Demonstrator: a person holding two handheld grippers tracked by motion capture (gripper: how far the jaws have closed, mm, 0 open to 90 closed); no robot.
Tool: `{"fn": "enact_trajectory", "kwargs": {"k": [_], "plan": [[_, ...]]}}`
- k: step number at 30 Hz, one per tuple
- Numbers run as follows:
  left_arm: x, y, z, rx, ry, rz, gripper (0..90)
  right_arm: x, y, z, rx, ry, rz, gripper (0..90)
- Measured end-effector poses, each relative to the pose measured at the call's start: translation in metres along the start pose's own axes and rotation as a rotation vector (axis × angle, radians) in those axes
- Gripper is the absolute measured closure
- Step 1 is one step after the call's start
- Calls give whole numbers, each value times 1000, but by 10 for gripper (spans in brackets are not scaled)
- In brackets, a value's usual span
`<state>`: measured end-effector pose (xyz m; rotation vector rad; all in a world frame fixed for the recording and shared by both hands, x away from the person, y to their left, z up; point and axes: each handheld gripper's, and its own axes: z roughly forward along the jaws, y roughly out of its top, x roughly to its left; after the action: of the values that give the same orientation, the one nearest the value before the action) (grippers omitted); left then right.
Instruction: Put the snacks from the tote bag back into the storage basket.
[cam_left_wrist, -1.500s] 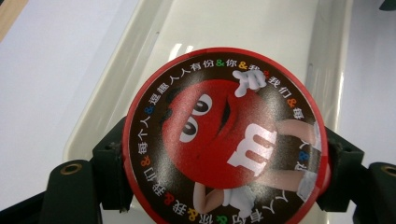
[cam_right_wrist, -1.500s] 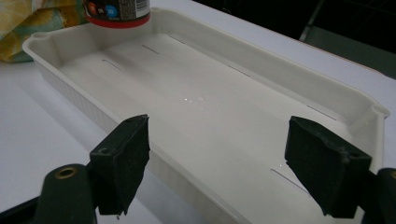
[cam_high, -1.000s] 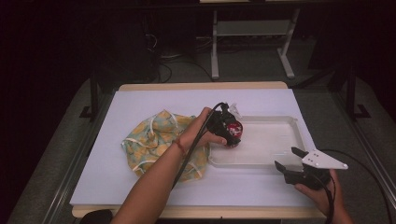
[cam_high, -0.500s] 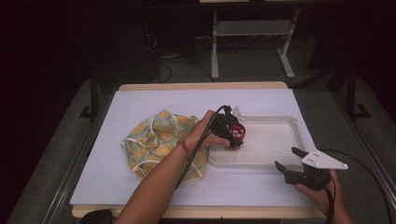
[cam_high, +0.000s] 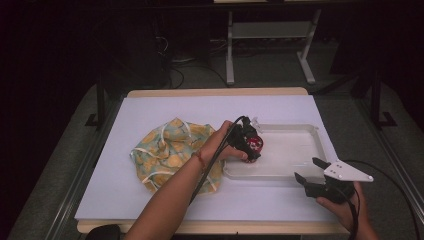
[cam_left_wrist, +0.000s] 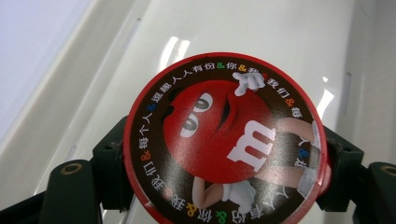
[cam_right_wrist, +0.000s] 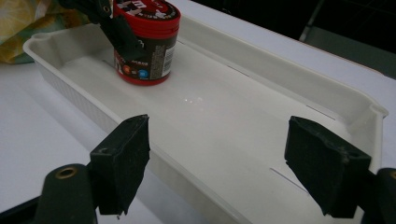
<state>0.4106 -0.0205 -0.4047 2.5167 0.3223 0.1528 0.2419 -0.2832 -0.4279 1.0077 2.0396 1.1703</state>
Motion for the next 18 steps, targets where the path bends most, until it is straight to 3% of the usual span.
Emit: {"fn": "enact_trajectory", "kwargs": {"k": [8, 18], "plan": [[-3, 1, 2, 43, 12, 17, 236, 0, 0, 1, 5, 2, -2, 216], [-3, 1, 2, 52, 14, 11, 235, -1, -2, 3, 13, 1, 6, 216]]}}
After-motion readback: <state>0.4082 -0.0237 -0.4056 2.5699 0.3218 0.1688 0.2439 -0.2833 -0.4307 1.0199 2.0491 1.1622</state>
